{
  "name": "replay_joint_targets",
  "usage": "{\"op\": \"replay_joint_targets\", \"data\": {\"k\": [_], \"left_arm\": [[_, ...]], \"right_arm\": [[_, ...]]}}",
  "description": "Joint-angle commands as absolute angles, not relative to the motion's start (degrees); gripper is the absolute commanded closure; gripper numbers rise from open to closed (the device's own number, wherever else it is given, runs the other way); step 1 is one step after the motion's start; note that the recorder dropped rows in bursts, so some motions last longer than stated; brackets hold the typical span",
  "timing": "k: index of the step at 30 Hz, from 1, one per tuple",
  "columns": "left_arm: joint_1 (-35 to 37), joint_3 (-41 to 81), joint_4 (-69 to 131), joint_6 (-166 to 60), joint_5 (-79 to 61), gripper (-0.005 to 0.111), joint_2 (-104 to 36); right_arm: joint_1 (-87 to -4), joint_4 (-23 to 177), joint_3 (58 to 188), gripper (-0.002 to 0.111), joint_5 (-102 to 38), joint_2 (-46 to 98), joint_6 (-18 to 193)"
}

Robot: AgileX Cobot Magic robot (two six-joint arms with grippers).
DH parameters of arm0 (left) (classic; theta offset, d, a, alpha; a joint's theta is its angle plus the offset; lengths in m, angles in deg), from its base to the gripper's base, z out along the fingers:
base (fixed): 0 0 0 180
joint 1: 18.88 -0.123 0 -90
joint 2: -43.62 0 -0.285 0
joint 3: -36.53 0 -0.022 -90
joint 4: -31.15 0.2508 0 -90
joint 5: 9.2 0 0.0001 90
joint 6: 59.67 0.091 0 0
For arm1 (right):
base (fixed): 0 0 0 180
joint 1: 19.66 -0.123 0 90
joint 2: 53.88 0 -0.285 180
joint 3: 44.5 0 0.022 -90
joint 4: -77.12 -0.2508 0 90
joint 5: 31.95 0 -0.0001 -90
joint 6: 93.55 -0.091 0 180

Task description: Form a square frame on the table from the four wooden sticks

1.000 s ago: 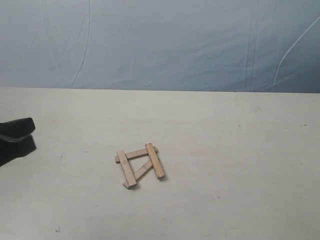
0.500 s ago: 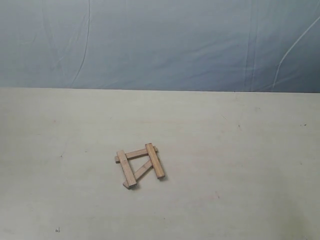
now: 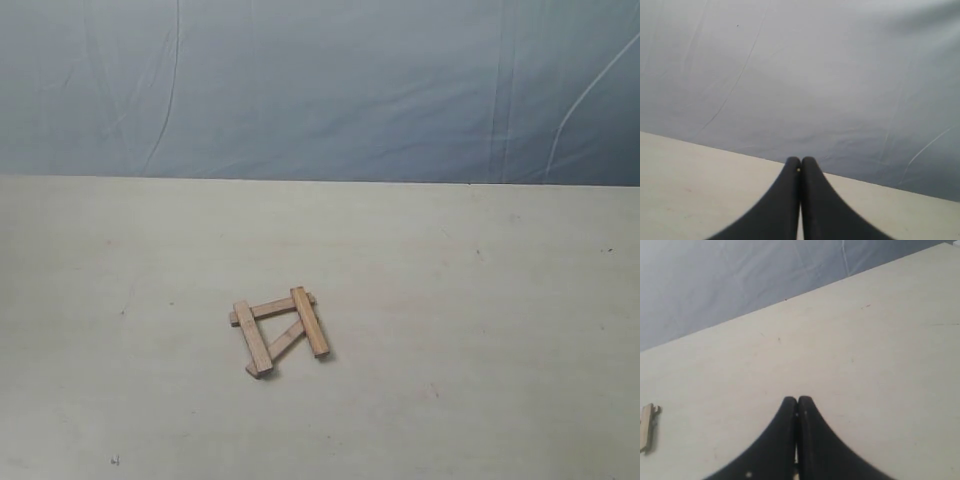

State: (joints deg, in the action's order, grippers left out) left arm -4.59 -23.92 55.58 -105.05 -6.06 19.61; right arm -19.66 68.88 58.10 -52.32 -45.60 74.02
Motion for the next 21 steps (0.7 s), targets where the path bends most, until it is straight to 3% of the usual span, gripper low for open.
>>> {"op": "replay_joint_targets", "data": {"k": [1,4,10,15,21], "left_arm": [[-4.64,-24.58,61.79,-104.00,-4.09,0.107,20.11],[-4.75,-24.96,58.91,-97.20,0.55,0.107,20.11],[-11.39,-27.42,30.41,-54.60,3.19,0.107,20.49],[-20.49,-32.84,26.74,-53.44,1.34,0.107,24.86],[-22.28,-37.38,26.74,-53.70,5.17,0.107,32.36]], "right_arm": [[-19.66,81.39,58.28,0.109,-52.77,-46.09,72.88],[-19.66,101.58,58.28,0.109,-54.21,-46.09,72.99],[-19.77,91.66,58.28,0.109,-52.97,-46.09,73.31],[-19.77,88.51,58.28,0.109,-52.83,-46.09,73.31],[-19.77,88.50,58.28,0.109,-52.83,-46.09,73.31]]}}
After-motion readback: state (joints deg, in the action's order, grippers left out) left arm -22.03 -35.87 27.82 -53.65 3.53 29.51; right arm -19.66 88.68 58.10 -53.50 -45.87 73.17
